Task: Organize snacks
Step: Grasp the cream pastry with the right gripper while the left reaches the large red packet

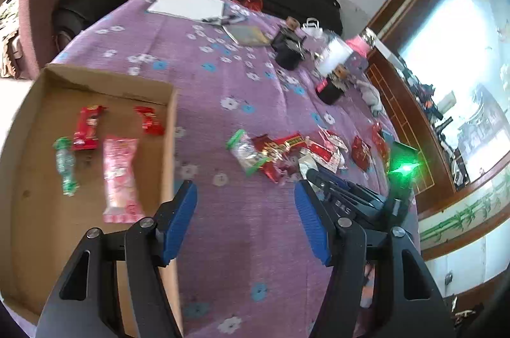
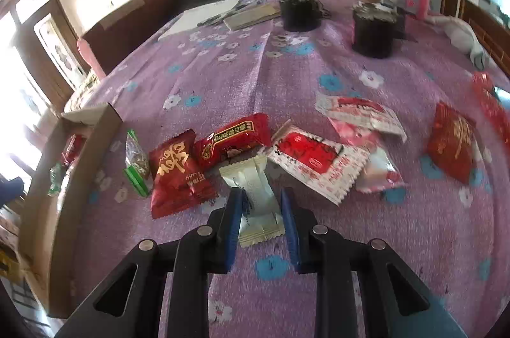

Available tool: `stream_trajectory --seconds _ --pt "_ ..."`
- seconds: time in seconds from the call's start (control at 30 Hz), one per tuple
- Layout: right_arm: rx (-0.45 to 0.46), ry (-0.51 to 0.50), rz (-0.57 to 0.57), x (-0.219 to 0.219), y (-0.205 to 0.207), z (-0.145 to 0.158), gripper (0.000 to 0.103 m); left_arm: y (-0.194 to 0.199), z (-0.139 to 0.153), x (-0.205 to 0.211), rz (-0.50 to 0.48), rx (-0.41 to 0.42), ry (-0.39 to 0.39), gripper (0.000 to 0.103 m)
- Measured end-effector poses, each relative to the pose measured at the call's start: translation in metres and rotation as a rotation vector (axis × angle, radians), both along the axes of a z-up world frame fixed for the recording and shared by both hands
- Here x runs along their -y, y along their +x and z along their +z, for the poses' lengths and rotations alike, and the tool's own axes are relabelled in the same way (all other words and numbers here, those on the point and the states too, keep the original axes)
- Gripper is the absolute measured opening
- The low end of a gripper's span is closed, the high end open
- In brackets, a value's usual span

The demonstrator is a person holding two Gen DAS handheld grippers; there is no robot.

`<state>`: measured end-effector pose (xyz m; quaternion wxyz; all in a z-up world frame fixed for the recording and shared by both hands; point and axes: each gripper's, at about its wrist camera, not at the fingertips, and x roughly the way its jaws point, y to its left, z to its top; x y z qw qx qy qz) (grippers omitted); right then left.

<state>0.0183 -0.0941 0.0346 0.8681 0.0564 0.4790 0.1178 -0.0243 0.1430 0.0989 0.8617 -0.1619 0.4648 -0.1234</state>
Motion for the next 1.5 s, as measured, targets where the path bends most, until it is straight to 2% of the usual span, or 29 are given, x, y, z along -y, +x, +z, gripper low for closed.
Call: stream_trajectory --seconds 0.23,0.4,0.5,0.57,0.67,0.73,0.8,0.87,0.97,1.1,1.27,1.37,1.5 --pt "-0.002 0.022 -0.040 0.031 -0.039 0.001 0.026 0.050 -0.020 0.051 -0.052 -0.058 0.067 0.063" --pt "-0.009 0.116 -0.064 0.048 -0.040 -0.001 0.026 0.100 -0.047 0.094 -0.110 -0.086 0.195 0.062" --pt "-0.011 0.134 -0.065 0.051 -0.041 -0.001 0.026 0.112 -0.059 0.112 -0.154 -0.114 0.242 0.062" --pt "-0.007 0.120 -0.069 0.051 -0.043 0.000 0.026 0.111 -0.069 0.120 -0.200 -0.180 0.245 0.062" --pt "-0.014 0.106 -0.086 0.054 -0.046 0.002 0.026 0.092 -0.068 0.127 -0.277 -0.203 0.234 0.062" --pt "-0.020 0.099 -0.100 0.059 -0.045 0.002 0.026 0.073 -0.065 0.130 -0.356 -0.233 0.178 0.062" --pt "-0.019 0.081 -0.120 0.062 -0.050 0.004 0.026 0.054 -0.060 0.131 -0.407 -0.252 0.162 0.062" --pt "-0.016 0.060 -0.139 0.065 -0.051 0.004 0.026 0.043 -0.053 0.127 -0.397 -0.240 0.158 0.062" --pt "-0.013 0.049 -0.170 0.072 -0.054 0.004 0.026 0.035 -0.039 0.114 -0.325 -0.191 0.110 0.062" --pt "-0.008 0.040 -0.184 0.075 -0.054 0.004 0.025 0.042 -0.041 0.115 -0.244 -0.171 0.093 0.062" --pt "-0.009 0.050 -0.191 0.078 -0.053 0.004 0.025 0.058 -0.060 0.140 -0.191 -0.176 0.166 0.062" --pt "-0.012 0.059 -0.197 0.080 -0.054 0.004 0.025 0.063 -0.070 0.147 -0.175 -0.188 0.183 0.062" --pt "-0.012 0.057 -0.195 0.080 -0.054 0.004 0.025 0.062 -0.072 0.152 -0.179 -0.149 0.239 0.062"
